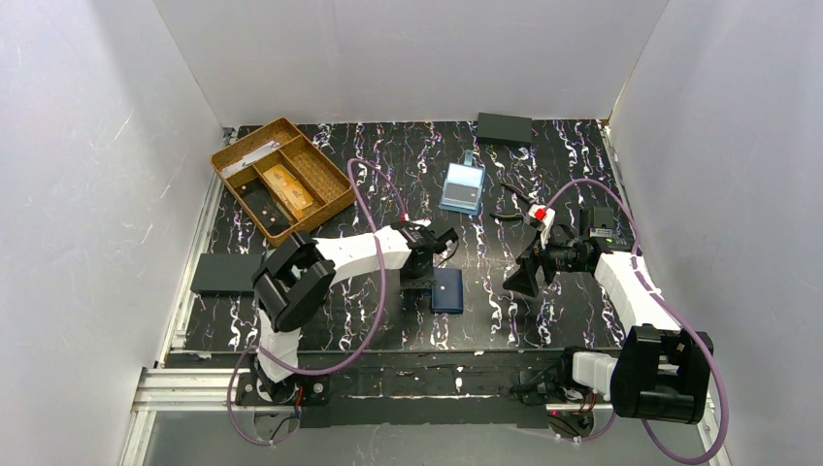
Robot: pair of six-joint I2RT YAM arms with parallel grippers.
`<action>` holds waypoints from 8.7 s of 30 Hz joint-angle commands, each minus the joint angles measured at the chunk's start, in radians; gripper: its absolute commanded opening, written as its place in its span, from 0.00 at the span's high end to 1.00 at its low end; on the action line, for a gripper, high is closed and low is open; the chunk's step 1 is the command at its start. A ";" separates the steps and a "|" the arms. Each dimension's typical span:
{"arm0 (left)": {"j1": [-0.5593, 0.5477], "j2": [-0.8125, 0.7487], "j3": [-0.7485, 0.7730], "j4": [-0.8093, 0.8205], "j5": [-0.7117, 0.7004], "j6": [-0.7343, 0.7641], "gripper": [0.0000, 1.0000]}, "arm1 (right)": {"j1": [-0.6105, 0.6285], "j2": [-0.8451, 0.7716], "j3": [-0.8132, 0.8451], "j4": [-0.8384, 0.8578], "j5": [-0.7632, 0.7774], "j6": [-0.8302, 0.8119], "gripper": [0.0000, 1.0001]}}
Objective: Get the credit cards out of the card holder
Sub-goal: Open the card holder at the center of the board, then remove the credit card from the card holder.
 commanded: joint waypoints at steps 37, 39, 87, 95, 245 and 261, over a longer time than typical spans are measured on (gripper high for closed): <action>0.196 -0.430 -0.344 0.430 0.373 0.072 1.00 | 0.041 0.026 0.050 -0.025 -0.014 -0.022 0.02; 0.214 -0.453 -0.344 0.395 0.336 0.069 1.00 | 0.042 0.027 0.050 -0.026 -0.013 -0.021 0.02; 0.215 -0.572 -0.234 0.282 0.552 0.298 0.46 | 0.051 0.026 0.046 -0.017 -0.003 -0.018 0.02; 0.050 -0.319 -0.168 0.279 0.326 0.244 0.44 | 0.051 0.027 0.044 -0.009 -0.001 -0.012 0.02; 0.634 -0.639 -0.616 0.009 0.320 0.097 0.96 | 0.890 0.817 0.469 0.542 0.439 0.919 0.78; 0.634 -0.527 -0.576 -0.030 0.313 0.212 0.95 | 1.001 0.941 0.713 0.443 0.342 0.853 0.72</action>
